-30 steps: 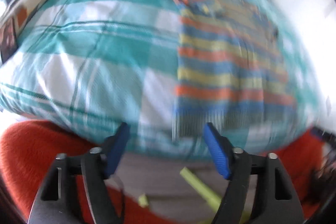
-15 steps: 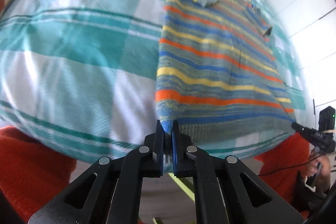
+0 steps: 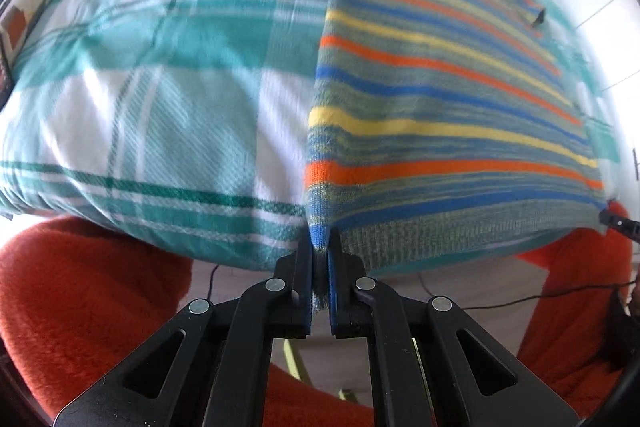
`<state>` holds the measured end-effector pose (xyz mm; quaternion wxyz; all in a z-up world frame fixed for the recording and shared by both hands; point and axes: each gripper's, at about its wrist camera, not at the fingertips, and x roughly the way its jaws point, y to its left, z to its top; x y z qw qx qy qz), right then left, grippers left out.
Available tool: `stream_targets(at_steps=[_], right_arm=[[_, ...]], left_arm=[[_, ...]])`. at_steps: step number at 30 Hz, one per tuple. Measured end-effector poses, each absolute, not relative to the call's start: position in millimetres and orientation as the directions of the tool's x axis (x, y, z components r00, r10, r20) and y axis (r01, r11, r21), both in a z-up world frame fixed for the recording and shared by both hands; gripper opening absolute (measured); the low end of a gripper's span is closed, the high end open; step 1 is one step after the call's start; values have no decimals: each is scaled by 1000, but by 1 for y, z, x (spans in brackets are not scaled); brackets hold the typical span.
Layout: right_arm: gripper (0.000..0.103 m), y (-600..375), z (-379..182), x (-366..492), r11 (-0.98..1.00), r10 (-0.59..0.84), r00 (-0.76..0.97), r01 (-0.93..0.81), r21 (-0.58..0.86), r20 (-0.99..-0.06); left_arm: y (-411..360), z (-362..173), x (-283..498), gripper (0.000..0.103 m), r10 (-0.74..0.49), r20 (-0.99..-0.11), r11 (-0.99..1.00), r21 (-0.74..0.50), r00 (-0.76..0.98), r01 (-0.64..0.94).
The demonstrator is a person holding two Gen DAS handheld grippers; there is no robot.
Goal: Fold small clothes
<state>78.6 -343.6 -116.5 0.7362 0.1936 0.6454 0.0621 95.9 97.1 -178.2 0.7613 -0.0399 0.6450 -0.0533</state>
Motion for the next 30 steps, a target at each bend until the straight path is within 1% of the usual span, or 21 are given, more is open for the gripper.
stream_targets(at_steps=[2,7,11,14,16,17,18,19,20,21,23,25,28,29,30], right_arm=[[3,-341,-128,82,936,301,139,149,320,-944],[3,-341,-153,92,947,257,104,173,272,-961],[3,-341,-169,95,939,258,85,212,271,-962],[3,-342,-169,98,939,257,79,217,268,-963],[4,-344,-168,99,933,266,74,230,276,-961],[7,-345,-166,98,929,273,74,239,282,-959],[16,-348,-163,96,927,275,72,246,284,-959],[21,-349,-161,94,927,270,68,252,278,-961],[30,-355,-158,87,926,270,69,256,278,-961],[36,-361,-152,83,924,270,69,262,279,-960],[37,-372,-138,74,926,257,85,265,270,-963],[37,-385,-117,67,942,189,125,259,216,-974],[38,-388,-84,73,962,103,216,225,153,-971],[38,-382,-78,76,966,97,246,209,150,-964],[40,-375,-67,86,972,97,292,178,154,-952]], left_arm=[[90,-186,99,3,-96,-983,995,-91,154,38],[78,-200,109,3,-40,-989,999,-35,140,33],[70,-211,118,4,-30,-990,1000,-31,139,-6],[71,-210,122,10,-41,-991,999,-45,127,-28],[79,-208,120,18,-53,-992,998,-57,111,-37],[81,-205,119,33,-45,-994,998,-49,102,-44],[84,-200,116,51,-21,-995,998,-27,102,-53],[87,-195,110,58,5,-994,998,-1,105,-57],[90,-187,104,60,41,-993,998,35,108,-53],[94,-180,97,60,72,-991,997,66,113,-50],[100,-159,85,60,123,-981,991,114,147,-67],[104,-135,80,62,137,-970,988,121,201,-91],[97,-99,91,73,70,-944,995,43,321,-91],[90,-95,97,81,37,-934,997,12,354,-72],[76,-88,108,85,-15,-919,999,-31,394,-34]])
